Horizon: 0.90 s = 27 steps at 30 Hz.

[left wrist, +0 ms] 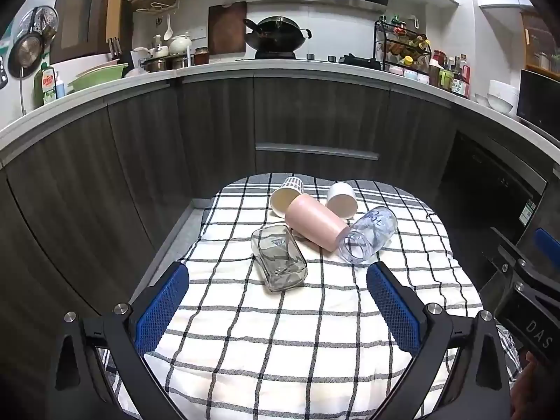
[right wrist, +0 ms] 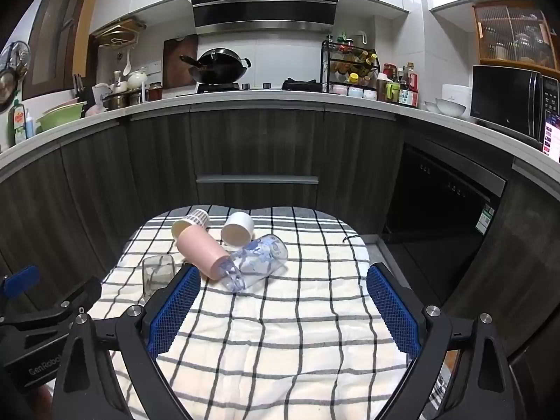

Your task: Flip cup upside down

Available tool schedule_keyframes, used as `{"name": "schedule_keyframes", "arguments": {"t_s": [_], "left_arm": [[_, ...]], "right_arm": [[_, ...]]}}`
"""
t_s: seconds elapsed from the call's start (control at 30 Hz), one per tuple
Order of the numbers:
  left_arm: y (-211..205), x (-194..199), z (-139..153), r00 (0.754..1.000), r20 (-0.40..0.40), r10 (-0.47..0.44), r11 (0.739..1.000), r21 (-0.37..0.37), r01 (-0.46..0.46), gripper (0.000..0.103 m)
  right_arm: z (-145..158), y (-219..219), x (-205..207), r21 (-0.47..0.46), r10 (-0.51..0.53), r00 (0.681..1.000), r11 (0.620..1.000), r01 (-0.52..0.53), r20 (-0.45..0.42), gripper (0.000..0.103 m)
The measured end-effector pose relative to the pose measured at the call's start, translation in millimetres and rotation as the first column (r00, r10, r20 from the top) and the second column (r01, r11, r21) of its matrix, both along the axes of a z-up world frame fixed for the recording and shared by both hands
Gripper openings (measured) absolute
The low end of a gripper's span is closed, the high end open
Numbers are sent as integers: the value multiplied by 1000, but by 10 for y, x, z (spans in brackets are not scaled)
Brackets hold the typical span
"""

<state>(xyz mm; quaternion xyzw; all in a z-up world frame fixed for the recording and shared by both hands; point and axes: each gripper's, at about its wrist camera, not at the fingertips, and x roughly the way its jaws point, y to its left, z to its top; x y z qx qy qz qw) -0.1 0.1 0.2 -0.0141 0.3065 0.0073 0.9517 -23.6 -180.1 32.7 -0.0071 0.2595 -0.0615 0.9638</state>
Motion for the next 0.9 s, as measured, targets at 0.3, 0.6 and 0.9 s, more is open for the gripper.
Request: {"name": "schedule_keyframes", "arguments": {"t_s": [0.3, 0.6, 0.9], "left_arm": [[17, -65, 54, 1000, 14, 5, 1000, -5, -5, 103], [7, -51, 25, 1000, 14, -3, 1000, 5, 3, 103], [14, -68, 32, 1000, 20, -1, 1000, 11, 1, 103]], "right_arm": [[17, 3, -10, -1, -1, 1000, 1000, 1, 4, 96], [36, -9, -19, 7, -3, 1000, 1000, 3, 8, 96], [30, -13, -21, 11, -2, 1000, 1000, 2, 10, 96]]}}
